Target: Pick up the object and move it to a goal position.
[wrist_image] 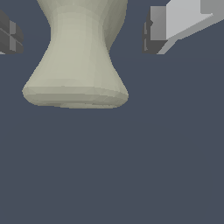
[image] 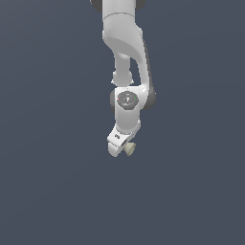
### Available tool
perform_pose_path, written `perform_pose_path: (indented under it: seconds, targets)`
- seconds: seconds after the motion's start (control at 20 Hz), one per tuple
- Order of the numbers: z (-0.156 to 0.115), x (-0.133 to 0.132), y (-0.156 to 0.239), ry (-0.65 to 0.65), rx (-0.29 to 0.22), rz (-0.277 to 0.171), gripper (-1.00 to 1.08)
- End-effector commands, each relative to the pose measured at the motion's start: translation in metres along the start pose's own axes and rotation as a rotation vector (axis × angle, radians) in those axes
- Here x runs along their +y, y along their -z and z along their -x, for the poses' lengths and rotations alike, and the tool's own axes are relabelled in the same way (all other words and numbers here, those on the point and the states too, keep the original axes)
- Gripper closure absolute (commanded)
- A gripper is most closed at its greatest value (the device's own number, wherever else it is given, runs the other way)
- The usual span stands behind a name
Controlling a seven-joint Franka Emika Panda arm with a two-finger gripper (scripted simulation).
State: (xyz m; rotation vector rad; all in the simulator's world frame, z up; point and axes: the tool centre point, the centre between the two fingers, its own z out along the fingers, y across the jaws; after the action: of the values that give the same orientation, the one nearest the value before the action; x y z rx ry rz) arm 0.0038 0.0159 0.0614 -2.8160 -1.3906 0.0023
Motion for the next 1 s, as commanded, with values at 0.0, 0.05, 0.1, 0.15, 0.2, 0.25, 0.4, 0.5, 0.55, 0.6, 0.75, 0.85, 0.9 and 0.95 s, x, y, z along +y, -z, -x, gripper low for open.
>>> perform_pose_path:
  seconds: [0.0, 0.05, 0.1, 0.15, 0.2, 0.25, 0.4, 0.5, 0.55, 0.6, 0.75, 0.85, 0.9, 0.95]
  targets:
    - [0.0, 0.001, -0.001, 0.0, 0.001, 0.001, 1.08]
    - [0.0, 0.001, -0.001, 0.0, 0.001, 0.001, 1.08]
    - [0.0, 0.001, -0.001, 0.0, 0.001, 0.001, 1.08]
    - [0.0, 0.001, -0.001, 0.0, 0.001, 0.001, 1.08]
    - [0.0, 0.001, -0.001, 0.0, 0.001, 0.001, 1.08]
    - [0.0, 0.001, -0.001, 0.0, 0.001, 0.001, 1.08]
    - [0.0, 0.001, -0.001, 0.0, 0.001, 0.001, 1.08]
    - [-0.001, 0.001, -0.001, 0.0, 0.001, 0.001, 1.08]
    - [-0.001, 0.0, -0.001, 0.0, 0.001, 0.001, 1.08]
    - [-0.002, 0.0, 0.0, 0.0, 0.001, 0.001, 1.08]
    - [-0.009, -0.007, 0.006, 0.0, 0.001, 0.001, 1.08]
    - [-0.017, -0.015, 0.012, 0.001, 0.001, 0.002, 1.08]
    - [-0.022, -0.019, 0.016, 0.001, 0.001, 0.002, 1.08]
    - [-0.028, -0.025, 0.021, 0.001, 0.001, 0.002, 1.08]
